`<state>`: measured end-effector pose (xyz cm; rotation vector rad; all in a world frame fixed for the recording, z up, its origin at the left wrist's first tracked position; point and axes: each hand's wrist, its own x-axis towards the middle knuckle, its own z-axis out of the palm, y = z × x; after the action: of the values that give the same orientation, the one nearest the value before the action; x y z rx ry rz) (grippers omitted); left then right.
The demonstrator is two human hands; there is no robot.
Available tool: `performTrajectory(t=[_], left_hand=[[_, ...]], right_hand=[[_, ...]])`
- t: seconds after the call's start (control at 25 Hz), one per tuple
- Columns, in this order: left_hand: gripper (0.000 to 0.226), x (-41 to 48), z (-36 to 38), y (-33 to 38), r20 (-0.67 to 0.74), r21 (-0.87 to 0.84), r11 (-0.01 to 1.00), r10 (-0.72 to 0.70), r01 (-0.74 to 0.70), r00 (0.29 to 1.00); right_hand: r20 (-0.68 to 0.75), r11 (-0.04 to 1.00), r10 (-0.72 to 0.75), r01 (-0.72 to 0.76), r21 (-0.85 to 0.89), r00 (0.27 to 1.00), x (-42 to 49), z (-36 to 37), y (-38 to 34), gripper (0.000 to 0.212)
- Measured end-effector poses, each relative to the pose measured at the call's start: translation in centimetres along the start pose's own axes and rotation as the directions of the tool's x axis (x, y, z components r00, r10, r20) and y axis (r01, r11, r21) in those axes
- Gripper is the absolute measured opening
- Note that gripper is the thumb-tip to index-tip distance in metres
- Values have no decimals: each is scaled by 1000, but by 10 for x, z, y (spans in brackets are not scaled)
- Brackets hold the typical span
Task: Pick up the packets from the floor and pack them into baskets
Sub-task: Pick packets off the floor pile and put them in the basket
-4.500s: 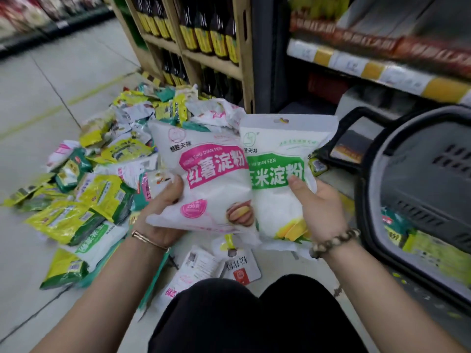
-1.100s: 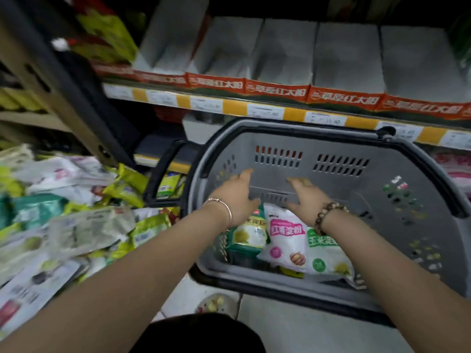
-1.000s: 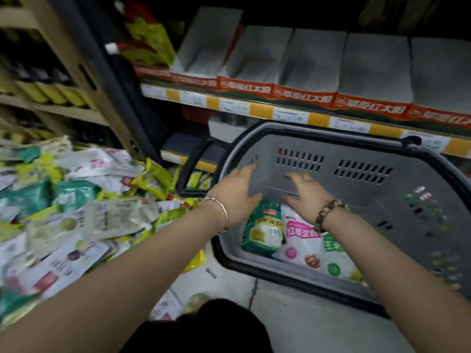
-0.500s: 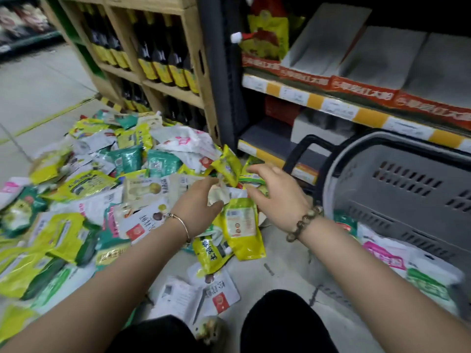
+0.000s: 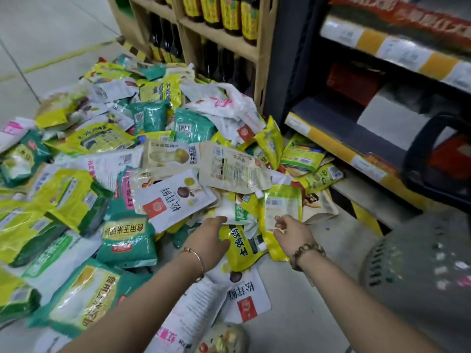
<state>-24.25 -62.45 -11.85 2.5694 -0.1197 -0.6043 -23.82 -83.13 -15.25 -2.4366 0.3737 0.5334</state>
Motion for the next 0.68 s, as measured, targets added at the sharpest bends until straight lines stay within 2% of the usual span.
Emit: performTrajectory(t=[0.08, 0.2, 0.36, 0.48, 0.56, 0.68], left_hand=[[56, 12, 24, -16, 44, -17, 1000, -17, 18, 999], [53, 22, 50, -32, 87, -61, 995, -73, 78, 994], [51, 35, 71, -42, 151, -165, 966, -174, 198, 973], [47, 43, 80, -32, 169, -239, 949, -169, 207, 971], [45, 47, 81, -23, 157, -271, 945, -146, 185, 977], [42, 48, 82, -17, 133, -296, 939, -140, 174, 981]], right_hand=[[10, 992, 123, -123, 10, 992, 25, 15, 19, 39], [-34, 942, 319, -313, 120, 947, 57, 22, 45, 48], [-38, 852, 453, -419, 315, 891, 84, 31, 64, 66], [-56, 729, 562, -462, 505, 825, 93, 47, 68, 79], [-58, 680, 633, -518, 520, 772, 95, 56, 71, 74], [19, 615, 616, -497, 612, 787, 87, 63, 78, 52]])
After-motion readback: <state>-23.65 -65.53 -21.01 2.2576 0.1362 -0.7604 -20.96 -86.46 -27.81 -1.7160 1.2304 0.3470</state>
